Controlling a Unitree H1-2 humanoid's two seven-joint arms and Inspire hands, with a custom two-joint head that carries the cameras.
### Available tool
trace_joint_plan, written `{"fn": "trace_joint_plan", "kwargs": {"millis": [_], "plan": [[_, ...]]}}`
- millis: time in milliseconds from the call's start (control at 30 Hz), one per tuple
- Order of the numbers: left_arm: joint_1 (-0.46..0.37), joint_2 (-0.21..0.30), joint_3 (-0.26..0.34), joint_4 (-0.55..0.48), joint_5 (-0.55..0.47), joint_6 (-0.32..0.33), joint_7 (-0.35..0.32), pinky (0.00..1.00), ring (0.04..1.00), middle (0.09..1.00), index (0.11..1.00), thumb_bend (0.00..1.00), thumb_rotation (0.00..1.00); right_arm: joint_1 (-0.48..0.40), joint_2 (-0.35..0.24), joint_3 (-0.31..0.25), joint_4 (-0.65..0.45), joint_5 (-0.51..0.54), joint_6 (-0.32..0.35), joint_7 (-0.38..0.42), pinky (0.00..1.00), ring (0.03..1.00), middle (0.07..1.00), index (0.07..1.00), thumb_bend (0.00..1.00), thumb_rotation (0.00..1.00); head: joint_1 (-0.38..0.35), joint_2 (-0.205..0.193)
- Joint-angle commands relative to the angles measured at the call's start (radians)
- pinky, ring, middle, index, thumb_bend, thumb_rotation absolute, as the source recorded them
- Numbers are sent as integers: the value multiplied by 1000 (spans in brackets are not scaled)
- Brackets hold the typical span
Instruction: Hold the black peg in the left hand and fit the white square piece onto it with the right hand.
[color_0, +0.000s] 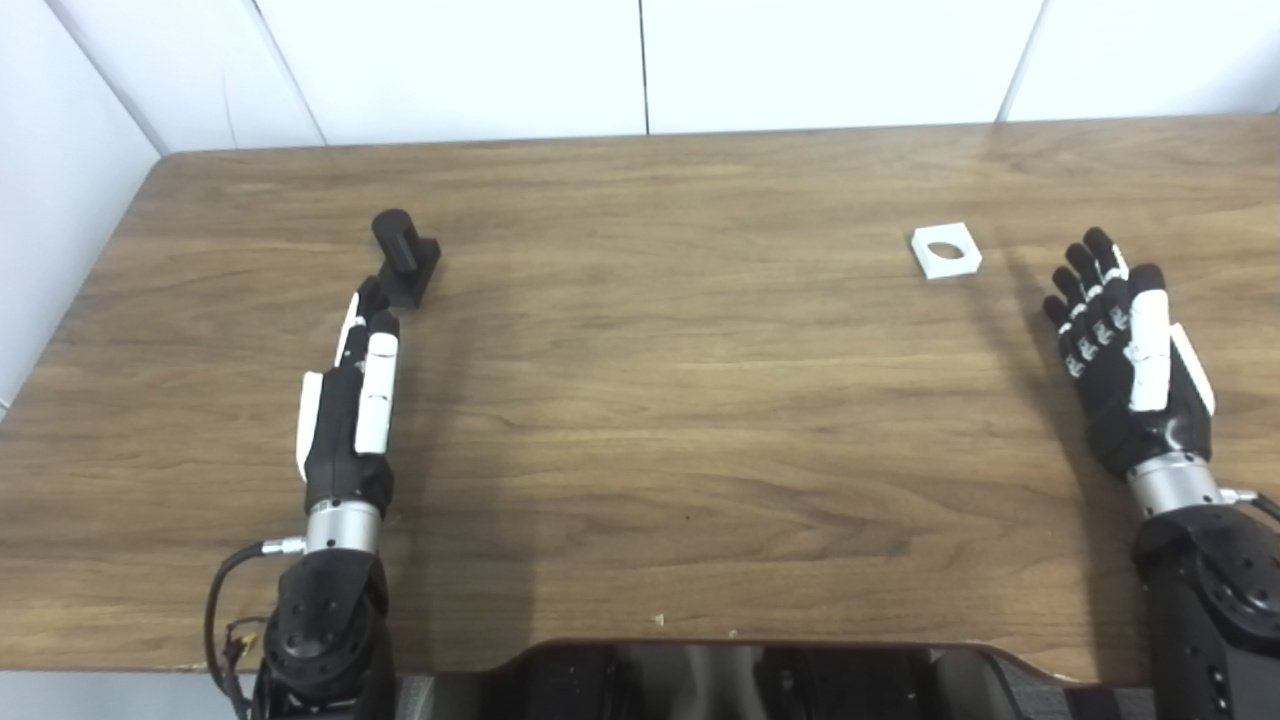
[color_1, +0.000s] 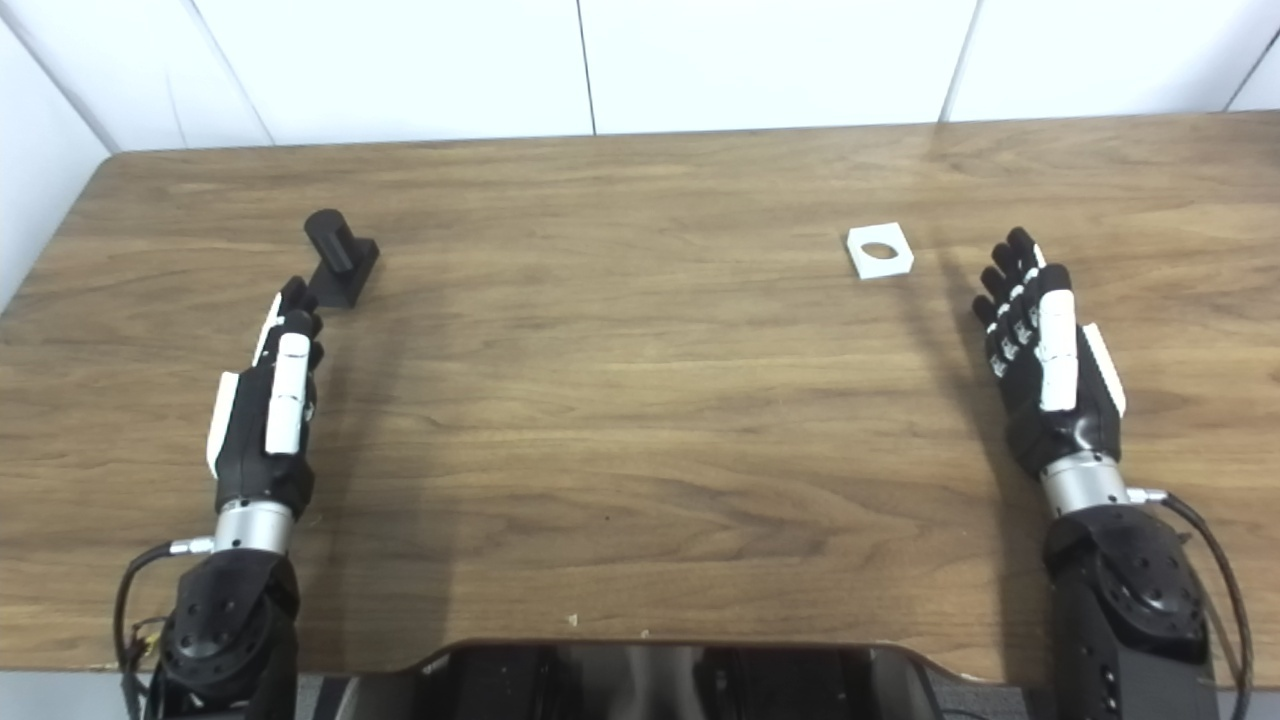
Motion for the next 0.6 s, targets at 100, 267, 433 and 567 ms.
{"fn": "trace_joint_plan", "kwargs": {"millis": [100,267,433,567], "plan": [[6,-5,4,-41,2,-15,12,1000,1000,1000,1000,538,914,-17,-5,4,3,5,-37,13,1000,1000,1000,1000,474,1000,0,-1],[9,2,-5,-50,54,-2,25,1000,1000,1000,999,571,910,-17,-4,1,6,7,-37,14,1000,1000,1000,1000,477,1000,5,-6],[10,15,-38,-112,276,92,72,944,988,1000,997,593,810,-14,-7,2,19,9,-51,23,1000,1000,1000,1000,478,1000,8,-7],[6,12,-42,-163,324,157,53,984,1000,1000,1000,653,762,-11,-5,4,26,2,-57,24,1000,1000,1000,1000,478,1000,8,-7]]}}
